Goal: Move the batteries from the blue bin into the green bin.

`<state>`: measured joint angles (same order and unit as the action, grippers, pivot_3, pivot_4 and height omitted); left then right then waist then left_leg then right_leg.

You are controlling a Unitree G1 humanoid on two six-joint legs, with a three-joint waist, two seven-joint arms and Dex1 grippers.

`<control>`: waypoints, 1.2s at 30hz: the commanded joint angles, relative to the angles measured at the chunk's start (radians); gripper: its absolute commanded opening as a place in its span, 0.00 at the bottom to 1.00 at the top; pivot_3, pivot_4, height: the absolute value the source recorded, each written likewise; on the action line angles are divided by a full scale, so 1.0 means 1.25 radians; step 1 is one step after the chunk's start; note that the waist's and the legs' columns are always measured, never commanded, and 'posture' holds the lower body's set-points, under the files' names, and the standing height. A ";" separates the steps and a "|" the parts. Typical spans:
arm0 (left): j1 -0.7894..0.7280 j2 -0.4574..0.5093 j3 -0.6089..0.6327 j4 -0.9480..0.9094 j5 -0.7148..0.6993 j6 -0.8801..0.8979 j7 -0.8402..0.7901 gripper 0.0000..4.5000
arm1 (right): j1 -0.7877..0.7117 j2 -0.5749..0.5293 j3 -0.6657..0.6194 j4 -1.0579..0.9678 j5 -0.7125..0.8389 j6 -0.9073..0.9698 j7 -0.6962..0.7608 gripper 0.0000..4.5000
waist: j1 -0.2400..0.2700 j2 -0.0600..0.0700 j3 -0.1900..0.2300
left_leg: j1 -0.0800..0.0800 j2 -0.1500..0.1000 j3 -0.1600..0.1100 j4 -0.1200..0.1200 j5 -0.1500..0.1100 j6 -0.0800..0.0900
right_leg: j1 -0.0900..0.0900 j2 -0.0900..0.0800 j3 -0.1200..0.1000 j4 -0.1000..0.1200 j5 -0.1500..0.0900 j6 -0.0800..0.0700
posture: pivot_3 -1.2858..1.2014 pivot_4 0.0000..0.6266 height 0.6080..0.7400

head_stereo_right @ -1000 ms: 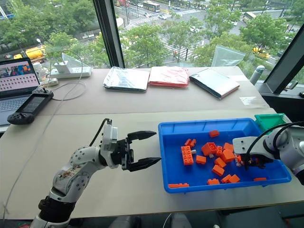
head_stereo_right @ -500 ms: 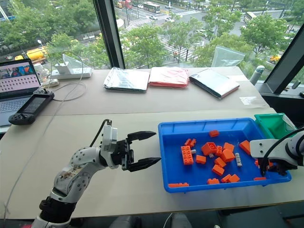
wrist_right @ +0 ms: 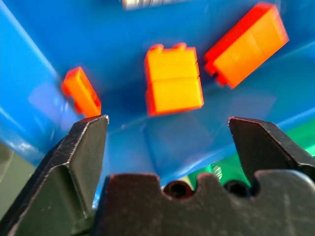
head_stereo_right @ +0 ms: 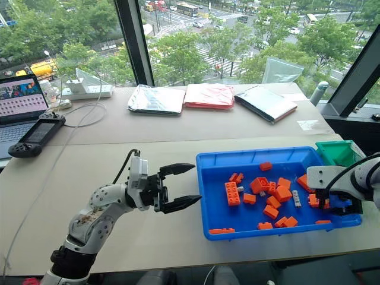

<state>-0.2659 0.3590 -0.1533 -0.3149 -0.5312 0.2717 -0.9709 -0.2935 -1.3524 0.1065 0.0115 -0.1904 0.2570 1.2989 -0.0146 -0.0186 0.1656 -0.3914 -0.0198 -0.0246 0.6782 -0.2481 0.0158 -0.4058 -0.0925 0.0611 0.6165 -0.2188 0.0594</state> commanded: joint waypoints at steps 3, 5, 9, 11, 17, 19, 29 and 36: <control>0.003 -0.003 0.005 -0.006 0.001 -0.022 0.003 1.00 | -0.042 0.038 0.017 0.018 0.022 -0.057 0.024 0.99 | 0.001 0.000 0.000 | 0.000 0.000 0.000 0.000 0.000 0.000 | 0.000 0.000 0.000 0.000 0.000 0.000 | 0.52 0.24 1.00; 0.003 -0.004 0.004 -0.006 0.002 -0.023 0.004 1.00 | -0.055 0.059 0.039 0.054 0.003 -0.088 0.013 0.99 | 0.001 0.000 0.000 | 0.000 0.000 0.000 0.000 0.000 0.000 | 0.000 0.000 0.000 0.000 0.000 0.000 | 0.52 0.24 1.00; 0.005 -0.003 0.003 -0.008 0.003 -0.023 0.007 1.00 | -0.075 0.087 0.060 0.101 -0.004 -0.127 0.016 0.99 | 0.002 0.000 0.000 | 0.000 0.000 0.000 0.000 0.000 0.000 | 0.000 -0.001 0.000 0.000 0.000 0.000 | 0.52 0.24 1.00; 0.010 -0.001 0.003 -0.012 0.003 -0.023 0.009 1.00 | -0.086 0.106 0.074 0.124 0.004 -0.142 0.032 0.99 | 0.002 0.000 0.000 | 0.000 0.000 0.000 0.000 0.000 0.000 | 0.000 -0.001 0.000 0.000 0.000 0.000 | 0.52 0.24 1.00; 0.013 0.001 0.007 -0.031 0.001 -0.016 0.026 1.00 | -0.156 0.136 0.118 0.222 -0.036 -0.217 0.037 0.99 | 0.000 0.000 0.000 | 0.001 0.000 0.000 0.000 0.000 0.000 | 0.000 0.000 0.000 0.000 0.000 0.000 | 0.52 0.24 1.00; 0.015 0.003 0.005 -0.035 0.001 -0.016 0.029 1.00 | -0.174 0.144 0.128 0.244 -0.042 -0.235 0.048 0.99 | 0.000 0.000 0.000 | 0.001 0.000 0.000 0.000 0.000 0.000 | 0.000 0.000 0.000 0.000 0.000 0.000 | 0.52 0.24 1.00; 0.024 0.005 -0.001 -0.052 -0.002 -0.008 0.046 1.00 | -0.215 0.179 0.167 0.324 -0.068 -0.286 0.085 0.99 | 0.002 -0.001 0.000 | 0.002 0.000 0.000 0.000 0.000 0.000 | 0.002 0.000 0.000 0.000 0.000 0.000 | 0.52 0.24 1.00; 0.021 0.007 -0.001 -0.048 -0.001 -0.008 0.049 1.00 | -0.213 0.195 0.169 0.345 -0.076 -0.296 0.092 0.70 | 0.001 -0.004 -0.001 | 0.002 0.000 0.000 0.000 0.000 0.000 | 0.002 0.000 0.000 0.000 0.000 0.000 | 0.52 0.24 1.00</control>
<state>-0.2325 0.3671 -0.1547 -0.3429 -0.5289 0.2657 -0.9119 -0.5736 -1.1254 0.3047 0.4289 -0.2739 -0.0990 1.4203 -0.0134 -0.0239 0.1640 -0.3888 -0.0198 -0.0251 0.6782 -0.2481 0.0157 -0.4029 -0.0922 0.0613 0.6162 -0.2186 0.0591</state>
